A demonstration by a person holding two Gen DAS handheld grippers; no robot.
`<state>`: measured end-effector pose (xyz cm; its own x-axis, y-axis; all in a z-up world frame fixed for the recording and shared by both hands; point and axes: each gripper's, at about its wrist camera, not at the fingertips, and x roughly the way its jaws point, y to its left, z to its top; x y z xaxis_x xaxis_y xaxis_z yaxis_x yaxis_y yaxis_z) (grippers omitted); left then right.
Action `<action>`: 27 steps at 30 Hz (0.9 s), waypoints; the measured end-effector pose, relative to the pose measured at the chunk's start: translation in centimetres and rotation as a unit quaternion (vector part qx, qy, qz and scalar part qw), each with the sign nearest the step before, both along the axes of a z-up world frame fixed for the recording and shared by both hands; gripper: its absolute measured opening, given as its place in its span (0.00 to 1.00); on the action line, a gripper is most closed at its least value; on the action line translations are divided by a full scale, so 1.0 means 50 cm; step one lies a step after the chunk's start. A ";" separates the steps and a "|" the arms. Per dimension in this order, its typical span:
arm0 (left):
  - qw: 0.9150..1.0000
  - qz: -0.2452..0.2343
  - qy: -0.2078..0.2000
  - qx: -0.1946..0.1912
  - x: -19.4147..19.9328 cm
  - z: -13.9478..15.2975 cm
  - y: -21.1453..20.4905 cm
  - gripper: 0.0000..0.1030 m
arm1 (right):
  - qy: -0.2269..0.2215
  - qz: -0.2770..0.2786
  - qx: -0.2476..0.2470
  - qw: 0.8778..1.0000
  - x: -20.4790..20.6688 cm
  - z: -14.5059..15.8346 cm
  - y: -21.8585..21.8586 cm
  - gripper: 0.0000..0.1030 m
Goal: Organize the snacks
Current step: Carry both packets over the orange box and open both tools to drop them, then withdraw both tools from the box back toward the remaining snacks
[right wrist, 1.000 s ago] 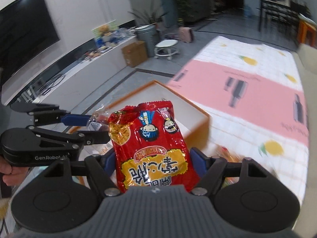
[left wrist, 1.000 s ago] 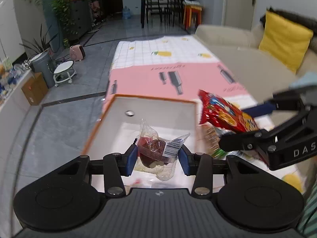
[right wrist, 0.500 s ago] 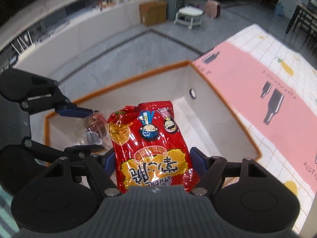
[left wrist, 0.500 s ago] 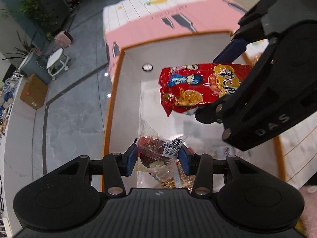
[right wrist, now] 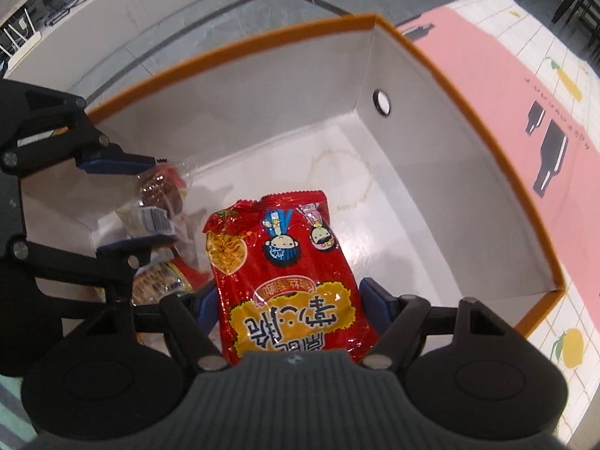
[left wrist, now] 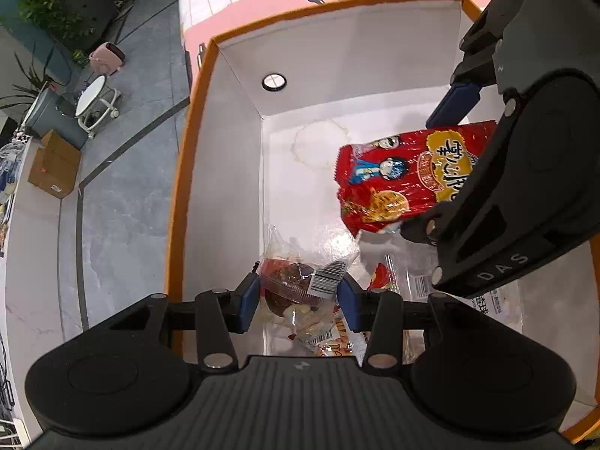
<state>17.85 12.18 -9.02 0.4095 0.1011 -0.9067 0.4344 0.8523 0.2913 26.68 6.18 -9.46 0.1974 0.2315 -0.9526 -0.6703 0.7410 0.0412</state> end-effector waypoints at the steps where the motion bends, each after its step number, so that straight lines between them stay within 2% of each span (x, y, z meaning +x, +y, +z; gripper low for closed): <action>1: 1.000 -0.003 0.001 0.001 0.000 -0.001 0.000 0.50 | 0.006 0.001 -0.004 1.000 -0.001 -0.005 0.001 0.71; 5: 1.000 -0.010 0.003 0.003 -0.001 -0.003 -0.001 0.51 | 0.012 0.015 -0.017 1.000 -0.002 -0.018 0.006 0.71; 13: 1.000 -0.015 0.002 0.014 -0.007 -0.006 -0.007 0.63 | 0.026 0.005 -0.019 0.999 0.008 -0.036 0.004 0.72; 16: 1.000 -0.022 0.003 0.016 -0.009 -0.002 -0.008 0.68 | 0.027 0.002 -0.013 1.000 0.013 -0.038 0.003 0.76; 18: 1.000 -0.026 0.004 0.016 -0.012 0.003 -0.009 0.72 | 0.031 -0.005 -0.006 0.999 0.016 -0.034 -0.001 0.82; 21: 0.999 -0.030 0.001 0.019 -0.018 0.010 -0.012 0.73 | 0.036 -0.011 0.006 0.999 0.018 -0.022 -0.003 0.82; 27: 0.999 -0.027 -0.018 0.006 -0.034 0.049 -0.013 0.73 | 0.005 -0.020 0.033 0.999 0.009 0.032 -0.020 0.82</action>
